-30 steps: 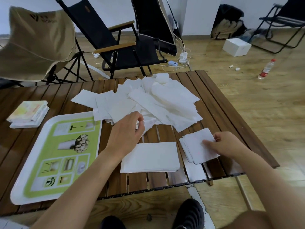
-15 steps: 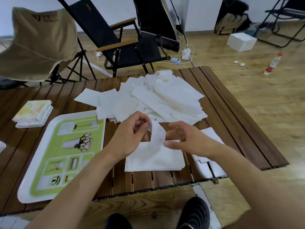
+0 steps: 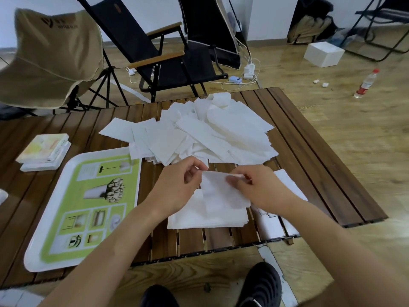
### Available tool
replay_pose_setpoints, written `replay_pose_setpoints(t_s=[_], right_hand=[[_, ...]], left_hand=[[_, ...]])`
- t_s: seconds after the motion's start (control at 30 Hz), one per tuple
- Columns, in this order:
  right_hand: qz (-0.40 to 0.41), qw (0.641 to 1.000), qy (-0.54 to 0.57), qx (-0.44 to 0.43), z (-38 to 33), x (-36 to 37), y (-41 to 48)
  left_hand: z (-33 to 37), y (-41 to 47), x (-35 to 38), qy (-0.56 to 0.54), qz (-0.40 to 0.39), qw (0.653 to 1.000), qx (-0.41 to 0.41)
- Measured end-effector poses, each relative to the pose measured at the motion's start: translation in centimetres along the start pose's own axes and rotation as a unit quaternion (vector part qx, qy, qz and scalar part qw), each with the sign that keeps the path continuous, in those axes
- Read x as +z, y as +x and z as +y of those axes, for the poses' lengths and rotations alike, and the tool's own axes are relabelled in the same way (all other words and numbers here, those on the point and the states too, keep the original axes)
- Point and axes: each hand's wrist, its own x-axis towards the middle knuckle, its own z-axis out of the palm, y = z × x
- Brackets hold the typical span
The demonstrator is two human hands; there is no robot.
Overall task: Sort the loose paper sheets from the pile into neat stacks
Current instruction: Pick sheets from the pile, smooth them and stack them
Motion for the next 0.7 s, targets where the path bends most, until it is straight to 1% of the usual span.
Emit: replay_pose_setpoints(t_s=[0.1, 0.17, 0.3, 0.37, 0.47, 0.6, 0.63, 0.7], right_hand=[[-0.025, 0.996, 0.059, 0.064, 1.4, -2.9, -0.4], [-0.026, 0.991, 0.074, 0.111, 3.3, -4.6, -0.7], [-0.016, 0.987, 0.028, 0.156, 7.3, -6.1, -1.3], [-0.026, 0.984, 0.008, 0.178, 8.2, -6.0, -1.5], [-0.029, 0.979, -0.020, 0.202, 8.5, -5.7, -1.3], [-0.018, 0.967, -0.097, 0.234, 8.4, -5.7, -1.1], [-0.012, 0.961, -0.128, 0.244, 8.4, -5.9, -1.1], [0.020, 0.948, -0.181, 0.261, 8.3, -6.5, -1.1]], left_hand=[[0.0, 0.1, 0.4, 0.010, -0.020, 1.000, 0.004], [0.0, 0.1, 0.7, 0.025, -0.029, 0.999, 0.003], [-0.4, -0.1, 0.7, 0.065, -0.037, 0.997, 0.010], [-0.5, -0.2, 0.7, 0.118, -0.041, 0.992, 0.023], [-0.8, -0.2, 0.6, 0.223, -0.040, 0.972, 0.054], [-1.5, 0.5, 0.7, 0.325, -0.024, 0.942, 0.079], [-2.0, 0.8, 0.8, 0.353, -0.016, 0.932, 0.084], [-3.2, 1.6, 1.2, 0.424, 0.017, 0.900, 0.099]])
